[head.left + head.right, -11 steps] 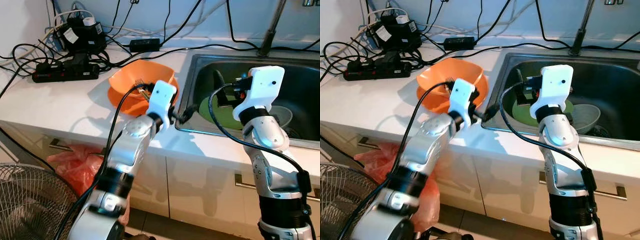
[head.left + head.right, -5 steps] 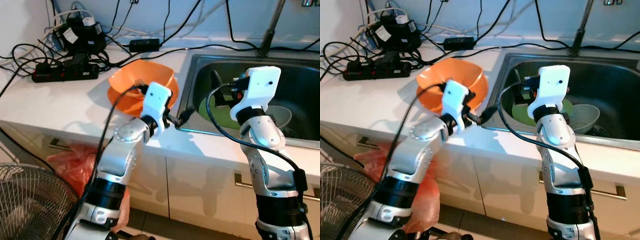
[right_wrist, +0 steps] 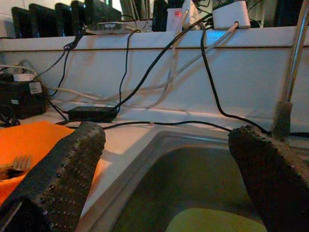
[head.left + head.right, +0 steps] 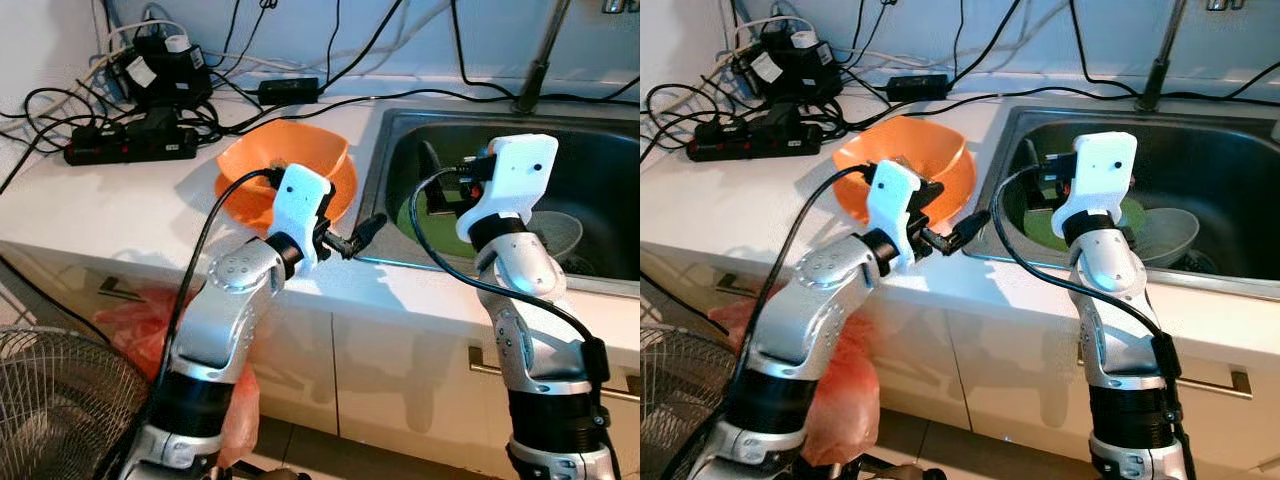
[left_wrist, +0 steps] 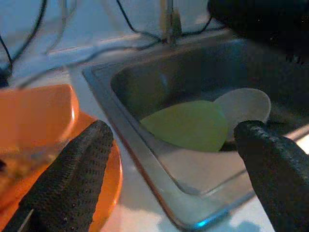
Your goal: Kitchen organization
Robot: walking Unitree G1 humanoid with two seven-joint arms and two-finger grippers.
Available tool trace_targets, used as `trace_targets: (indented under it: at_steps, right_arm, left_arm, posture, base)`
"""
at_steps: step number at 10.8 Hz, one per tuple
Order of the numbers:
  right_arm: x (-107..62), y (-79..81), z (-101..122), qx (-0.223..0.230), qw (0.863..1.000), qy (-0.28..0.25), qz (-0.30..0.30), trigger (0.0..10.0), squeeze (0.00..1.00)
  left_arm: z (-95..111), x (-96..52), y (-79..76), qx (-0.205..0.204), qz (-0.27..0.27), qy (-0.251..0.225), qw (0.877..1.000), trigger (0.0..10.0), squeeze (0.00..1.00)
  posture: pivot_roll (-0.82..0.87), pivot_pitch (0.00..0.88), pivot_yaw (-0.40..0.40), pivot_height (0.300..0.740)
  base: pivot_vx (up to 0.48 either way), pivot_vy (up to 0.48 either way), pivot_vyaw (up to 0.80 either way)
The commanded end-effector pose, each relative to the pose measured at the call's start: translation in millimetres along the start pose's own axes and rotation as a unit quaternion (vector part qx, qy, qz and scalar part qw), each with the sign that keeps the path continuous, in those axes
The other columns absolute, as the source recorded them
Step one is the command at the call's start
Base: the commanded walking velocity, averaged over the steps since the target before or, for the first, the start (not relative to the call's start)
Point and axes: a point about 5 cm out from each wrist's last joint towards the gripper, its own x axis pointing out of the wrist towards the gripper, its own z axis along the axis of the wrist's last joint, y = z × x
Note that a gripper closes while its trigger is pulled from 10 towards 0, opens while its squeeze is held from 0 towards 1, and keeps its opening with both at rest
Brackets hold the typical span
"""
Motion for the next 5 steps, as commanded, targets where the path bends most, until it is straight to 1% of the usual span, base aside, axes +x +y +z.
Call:
trace_targets:
  at_steps: [1,3,5]
  right_arm:
    - [2.3,5.1,2,0.005,1.0,-0.005,0.007,10.0,0.0]
    - [2.2,7.6,1,0.007,1.0,-0.005,0.008,10.0,0.0]
    - [1.3,5.0,1,0.005,1.0,-0.005,0.005,10.0,0.0]
  left_arm:
    - [11,-4.2,-1.0,0.006,0.0,-0.024,1.0,10.0,0.0]
    - [23,-6.9,7.9,0.013,0.042,-0.057,0.997,10.0,0.0]
    - [35,-11.1,31.6,0.012,0.124,-0.091,0.988,10.0,0.0]
  posture:
    - [0.05,0.02,0.114,0.74]
    - [0.05,0.029,0.118,0.74]
    - [0.03,0.026,0.118,0.74]
  base:
    - [0.0,0.0,0.0]
    - [0.0,0.0,0.0]
    - [0.0,0.0,0.0]
